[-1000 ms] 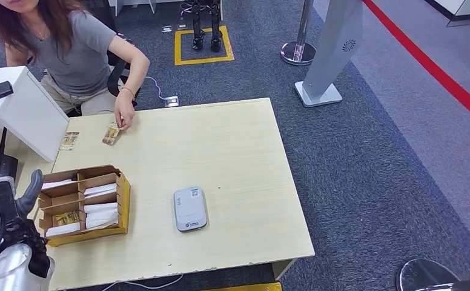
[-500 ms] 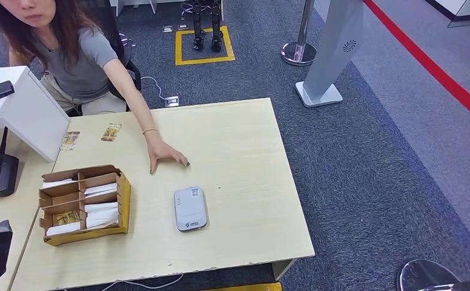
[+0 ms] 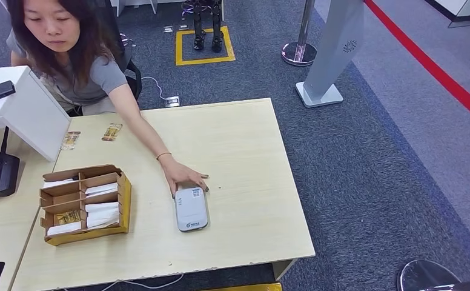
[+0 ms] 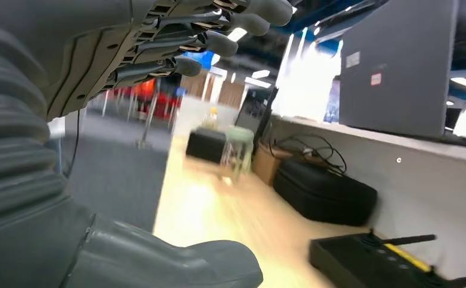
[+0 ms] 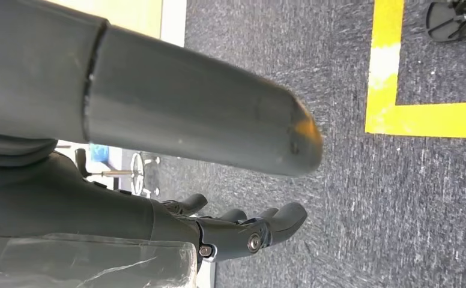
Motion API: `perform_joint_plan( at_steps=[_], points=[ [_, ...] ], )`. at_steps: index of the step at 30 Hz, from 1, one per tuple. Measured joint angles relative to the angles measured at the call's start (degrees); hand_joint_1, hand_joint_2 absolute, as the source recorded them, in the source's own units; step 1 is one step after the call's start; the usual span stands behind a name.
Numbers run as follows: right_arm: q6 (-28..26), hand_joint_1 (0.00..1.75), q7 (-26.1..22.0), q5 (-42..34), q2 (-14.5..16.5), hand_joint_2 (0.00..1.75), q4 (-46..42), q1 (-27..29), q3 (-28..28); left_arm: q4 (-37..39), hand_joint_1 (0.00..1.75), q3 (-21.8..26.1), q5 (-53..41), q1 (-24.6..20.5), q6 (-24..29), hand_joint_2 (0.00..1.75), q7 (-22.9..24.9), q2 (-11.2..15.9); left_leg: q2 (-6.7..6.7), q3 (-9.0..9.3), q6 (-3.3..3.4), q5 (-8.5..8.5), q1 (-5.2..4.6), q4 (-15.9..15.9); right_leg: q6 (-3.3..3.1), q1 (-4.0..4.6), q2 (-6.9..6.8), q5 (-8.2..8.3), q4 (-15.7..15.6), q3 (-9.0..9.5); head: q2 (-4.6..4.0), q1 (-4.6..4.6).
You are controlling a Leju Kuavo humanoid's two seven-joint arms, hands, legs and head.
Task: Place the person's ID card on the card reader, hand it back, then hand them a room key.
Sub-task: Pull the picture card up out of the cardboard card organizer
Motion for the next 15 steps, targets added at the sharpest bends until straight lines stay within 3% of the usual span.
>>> perform_joint_plan(
  at_steps=[3, 6, 10, 15],
  points=[
    [0.11, 0.00, -0.14, 0.34, 0.03, 1.75, 0.00, -0.14, 0.08, 2.62, 0.00, -0.64, -9.63, -0.93, 1.86, 1.75, 1.75, -0.43, -0.02, 0.01, 0.00, 0.00, 0.01, 0.00, 0.00, -0.01, -0.04, 0.00, -0.01, -0.03, 0.01, 0.01],
    [0.15, 0.00, -0.33, 0.81, 0.03, 1.75, 0.01, -0.24, 0.15, 6.10, 0.00, -5.23, -14.36, -2.01, 4.86, 1.75, 6.57, 0.30, -0.02, 0.02, 0.02, 0.02, 0.01, 0.01, -0.01, -0.01, -0.04, 0.02, 0.00, 0.01, 0.02, 0.01],
    [0.18, 0.00, -0.37, 1.17, 0.02, 1.75, 0.03, -0.41, 0.18, 9.68, 0.00, -12.10, -16.26, -3.09, 6.62, 1.75, 10.78, 1.76, 0.00, 0.03, 0.02, 0.03, 0.01, 0.01, -0.02, -0.01, -0.02, 0.04, 0.01, 0.04, 0.01, 0.01],
    [0.17, 0.00, -0.29, 1.33, 0.01, 1.75, 0.08, -0.41, 0.18, 11.79, 0.00, -16.75, -17.09, -3.44, 6.97, 1.75, 12.74, 3.44, 0.00, 0.03, 0.02, 0.02, 0.00, 0.02, -0.02, -0.01, 0.01, 0.03, 0.00, 0.00, 0.00, 0.00]
  ],
)
